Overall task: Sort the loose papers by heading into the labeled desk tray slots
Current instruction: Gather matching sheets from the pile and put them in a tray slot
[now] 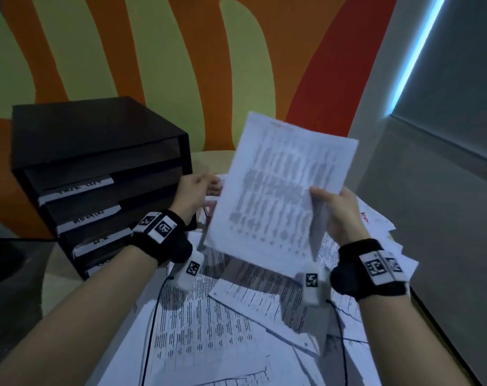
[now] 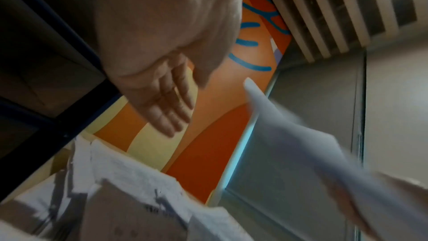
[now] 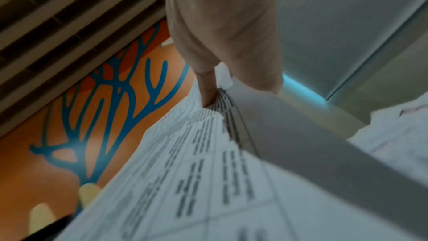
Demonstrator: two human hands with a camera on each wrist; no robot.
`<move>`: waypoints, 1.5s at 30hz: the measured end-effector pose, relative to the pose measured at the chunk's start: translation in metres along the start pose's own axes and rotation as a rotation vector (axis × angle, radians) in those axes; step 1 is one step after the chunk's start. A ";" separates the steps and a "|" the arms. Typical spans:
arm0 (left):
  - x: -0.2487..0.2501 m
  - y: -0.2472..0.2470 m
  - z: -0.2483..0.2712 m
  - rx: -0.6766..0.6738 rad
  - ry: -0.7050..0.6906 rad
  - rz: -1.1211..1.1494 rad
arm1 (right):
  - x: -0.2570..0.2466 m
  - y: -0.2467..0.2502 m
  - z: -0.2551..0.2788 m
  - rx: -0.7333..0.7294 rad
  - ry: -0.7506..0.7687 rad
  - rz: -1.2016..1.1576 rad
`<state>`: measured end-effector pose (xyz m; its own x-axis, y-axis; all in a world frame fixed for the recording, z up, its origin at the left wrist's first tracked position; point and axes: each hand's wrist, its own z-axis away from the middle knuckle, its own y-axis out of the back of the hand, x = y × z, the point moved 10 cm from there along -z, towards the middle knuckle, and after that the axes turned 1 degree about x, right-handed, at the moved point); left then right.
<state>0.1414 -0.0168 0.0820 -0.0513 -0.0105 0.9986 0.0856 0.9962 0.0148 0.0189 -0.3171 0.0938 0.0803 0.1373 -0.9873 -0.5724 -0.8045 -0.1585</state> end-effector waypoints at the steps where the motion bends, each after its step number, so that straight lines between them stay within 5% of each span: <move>1: -0.012 -0.010 -0.001 -0.051 0.031 -0.082 | -0.007 0.021 -0.002 0.050 0.018 0.004; 6: -0.086 -0.054 0.006 -0.248 0.295 -0.363 | 0.001 0.120 -0.009 0.202 -0.005 0.123; 9: -0.093 -0.084 0.004 -0.340 0.179 -0.665 | 0.026 0.157 -0.002 0.211 -0.097 0.265; 12: -0.094 -0.108 0.006 -0.359 0.178 -0.720 | 0.047 0.179 0.009 0.220 -0.160 0.374; 19: -0.077 -0.125 0.009 -0.248 0.055 -0.642 | 0.066 0.194 0.015 0.230 -0.201 0.414; 23: -0.047 -0.081 -0.009 -0.037 -0.017 -0.295 | 0.068 0.191 0.013 0.214 -0.203 0.434; 31: 0.071 0.032 -0.008 0.314 -0.328 -0.113 | 0.063 0.172 0.011 0.175 -0.191 0.476; 36: 0.066 0.011 0.000 0.170 -0.258 -0.149 | 0.053 0.137 0.008 0.091 -0.162 0.396; 40: 0.012 -0.051 0.009 -0.033 -0.064 -0.215 | 0.043 0.098 0.014 -0.016 -0.136 0.290; 45: -0.033 -0.097 0.017 -0.127 0.105 -0.207 | 0.044 0.074 0.019 -0.063 -0.159 0.242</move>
<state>0.1183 -0.1114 0.0466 0.0221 -0.2283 0.9733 0.2082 0.9533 0.2189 -0.0355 -0.3591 0.0394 -0.1839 0.0221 -0.9827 -0.5073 -0.8584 0.0756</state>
